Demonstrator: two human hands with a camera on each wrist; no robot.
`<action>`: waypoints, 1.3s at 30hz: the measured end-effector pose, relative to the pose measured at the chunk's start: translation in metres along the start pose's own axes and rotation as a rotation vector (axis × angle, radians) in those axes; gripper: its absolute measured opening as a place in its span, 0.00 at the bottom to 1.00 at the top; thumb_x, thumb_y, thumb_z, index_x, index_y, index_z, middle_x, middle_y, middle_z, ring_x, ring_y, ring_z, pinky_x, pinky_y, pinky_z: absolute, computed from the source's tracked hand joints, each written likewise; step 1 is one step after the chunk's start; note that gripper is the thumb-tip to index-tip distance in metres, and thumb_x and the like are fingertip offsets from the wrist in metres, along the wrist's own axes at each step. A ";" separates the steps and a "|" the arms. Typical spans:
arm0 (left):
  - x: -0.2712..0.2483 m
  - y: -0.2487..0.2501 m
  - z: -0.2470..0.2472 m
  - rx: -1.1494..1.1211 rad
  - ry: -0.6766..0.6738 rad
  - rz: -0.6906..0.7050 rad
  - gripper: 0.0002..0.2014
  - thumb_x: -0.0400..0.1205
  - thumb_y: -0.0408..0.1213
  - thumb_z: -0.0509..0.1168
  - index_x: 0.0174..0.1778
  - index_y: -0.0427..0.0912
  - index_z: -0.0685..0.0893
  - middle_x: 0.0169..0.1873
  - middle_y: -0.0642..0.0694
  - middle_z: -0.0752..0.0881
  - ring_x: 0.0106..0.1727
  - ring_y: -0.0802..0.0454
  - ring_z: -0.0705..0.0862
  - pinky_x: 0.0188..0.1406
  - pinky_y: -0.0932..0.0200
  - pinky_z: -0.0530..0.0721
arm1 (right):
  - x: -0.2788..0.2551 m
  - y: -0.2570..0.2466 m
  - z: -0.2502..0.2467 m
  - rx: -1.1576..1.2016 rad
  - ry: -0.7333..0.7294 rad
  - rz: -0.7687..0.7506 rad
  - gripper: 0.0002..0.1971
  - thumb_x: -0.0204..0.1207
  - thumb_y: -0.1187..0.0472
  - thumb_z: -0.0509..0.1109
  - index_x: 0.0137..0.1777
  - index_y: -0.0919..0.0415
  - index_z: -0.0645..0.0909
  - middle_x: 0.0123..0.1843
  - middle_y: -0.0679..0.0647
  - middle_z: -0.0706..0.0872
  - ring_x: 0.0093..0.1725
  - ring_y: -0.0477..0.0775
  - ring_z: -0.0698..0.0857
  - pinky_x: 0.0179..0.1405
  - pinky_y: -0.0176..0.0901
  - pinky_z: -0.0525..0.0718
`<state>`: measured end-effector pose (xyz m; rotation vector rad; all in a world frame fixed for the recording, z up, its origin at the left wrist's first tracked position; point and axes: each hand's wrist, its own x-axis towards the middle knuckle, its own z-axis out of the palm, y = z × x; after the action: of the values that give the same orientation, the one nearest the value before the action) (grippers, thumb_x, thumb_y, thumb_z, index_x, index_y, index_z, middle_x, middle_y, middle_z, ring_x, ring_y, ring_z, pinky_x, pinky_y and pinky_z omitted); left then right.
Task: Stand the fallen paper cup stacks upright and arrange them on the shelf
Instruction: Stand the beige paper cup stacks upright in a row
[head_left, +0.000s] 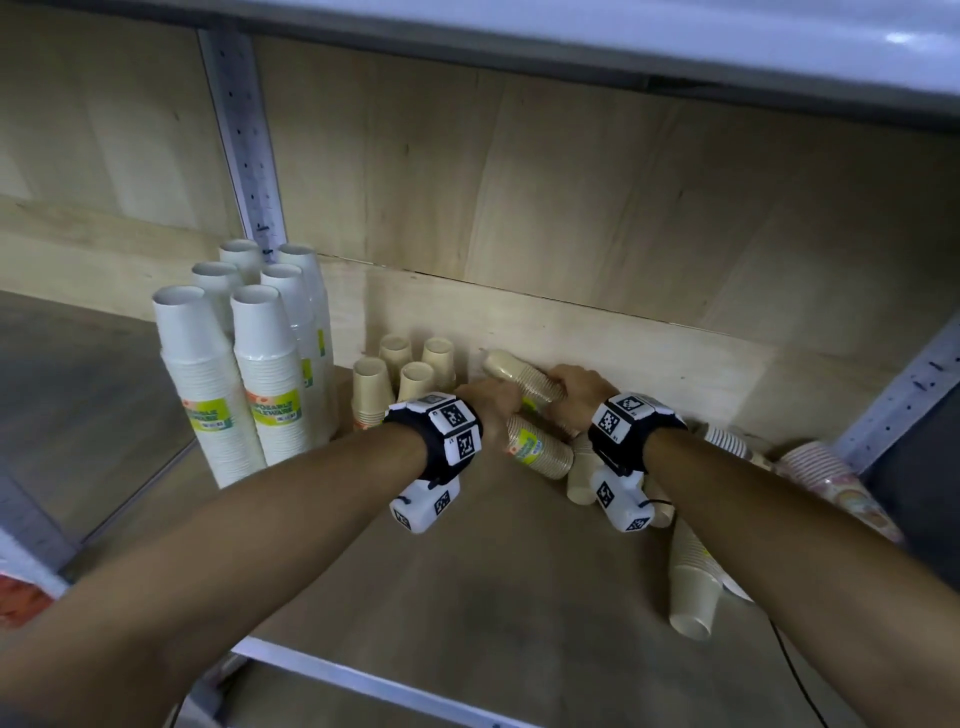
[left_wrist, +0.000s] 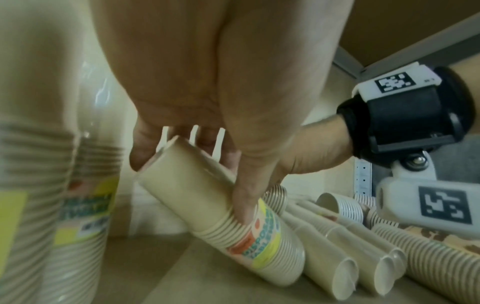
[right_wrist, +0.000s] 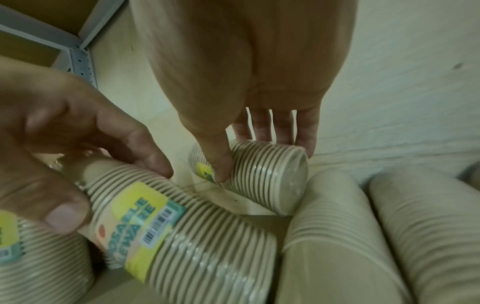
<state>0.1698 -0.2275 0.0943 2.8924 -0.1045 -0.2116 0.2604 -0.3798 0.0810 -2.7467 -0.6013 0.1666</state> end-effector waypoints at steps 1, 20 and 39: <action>-0.004 0.002 -0.007 -0.020 -0.018 0.007 0.21 0.74 0.36 0.74 0.63 0.34 0.83 0.58 0.41 0.86 0.58 0.41 0.86 0.54 0.49 0.86 | -0.003 -0.001 -0.002 0.013 0.010 0.010 0.28 0.70 0.52 0.76 0.71 0.53 0.77 0.64 0.55 0.85 0.60 0.60 0.85 0.57 0.49 0.84; -0.060 -0.009 -0.045 -0.055 0.077 -0.013 0.16 0.77 0.29 0.71 0.59 0.44 0.81 0.62 0.45 0.79 0.57 0.47 0.80 0.47 0.58 0.79 | -0.070 -0.038 0.045 0.359 0.044 0.165 0.29 0.63 0.59 0.80 0.63 0.56 0.71 0.52 0.54 0.81 0.53 0.60 0.83 0.45 0.47 0.82; -0.064 0.003 -0.033 -0.107 0.175 -0.012 0.17 0.77 0.43 0.72 0.61 0.47 0.81 0.58 0.45 0.83 0.56 0.46 0.82 0.49 0.56 0.81 | -0.085 -0.031 0.030 0.451 0.041 0.116 0.28 0.61 0.52 0.83 0.59 0.52 0.75 0.55 0.50 0.84 0.54 0.54 0.84 0.47 0.44 0.78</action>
<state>0.1117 -0.2172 0.1356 2.7904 -0.0435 0.0329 0.1655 -0.3803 0.0667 -2.3396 -0.3415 0.2400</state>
